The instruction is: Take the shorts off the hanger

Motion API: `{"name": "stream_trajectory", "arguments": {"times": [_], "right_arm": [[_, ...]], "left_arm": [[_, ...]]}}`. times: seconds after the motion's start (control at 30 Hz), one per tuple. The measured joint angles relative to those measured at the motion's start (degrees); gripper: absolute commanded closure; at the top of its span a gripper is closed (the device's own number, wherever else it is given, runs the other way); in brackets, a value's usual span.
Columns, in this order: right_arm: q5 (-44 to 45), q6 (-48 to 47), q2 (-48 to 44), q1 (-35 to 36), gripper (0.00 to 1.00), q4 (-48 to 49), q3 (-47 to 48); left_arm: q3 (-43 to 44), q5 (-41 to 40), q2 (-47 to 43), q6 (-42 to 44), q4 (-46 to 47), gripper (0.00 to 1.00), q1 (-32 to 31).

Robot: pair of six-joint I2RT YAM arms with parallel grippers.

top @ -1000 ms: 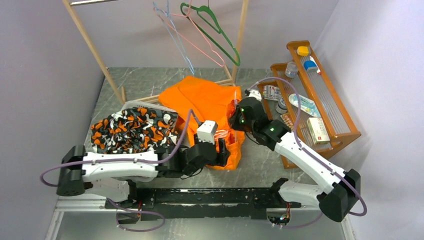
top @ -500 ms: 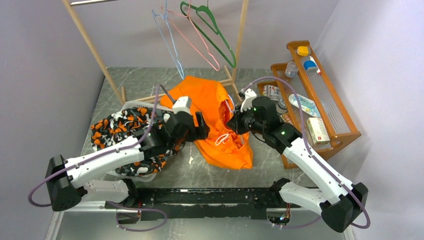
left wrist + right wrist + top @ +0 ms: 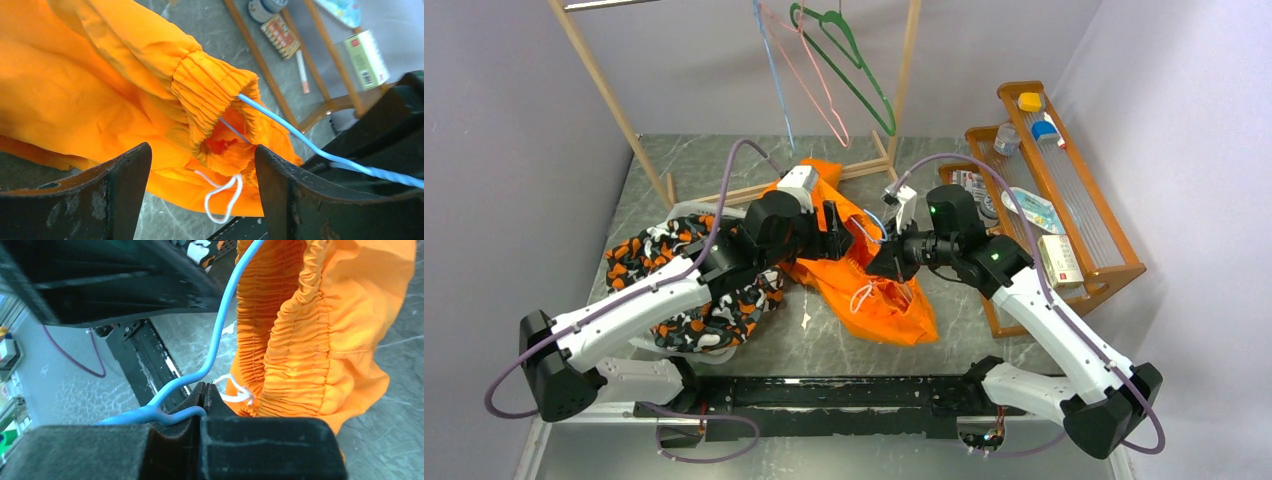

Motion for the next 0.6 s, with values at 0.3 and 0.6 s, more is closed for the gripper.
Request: {"name": "stream_trajectory", "arguments": {"times": [0.3, 0.6], "right_arm": [[-6.75, -2.49, 1.73, -0.02, 1.0, -4.57, 1.18], [-10.47, -3.8, 1.7, -0.02, 1.0, -7.26, 1.4]], "left_arm": [[1.86, -5.05, 3.52, 0.7, -5.18, 0.56, 0.46], [6.91, -7.54, 7.08, 2.45, -5.88, 0.55, 1.42]]}}
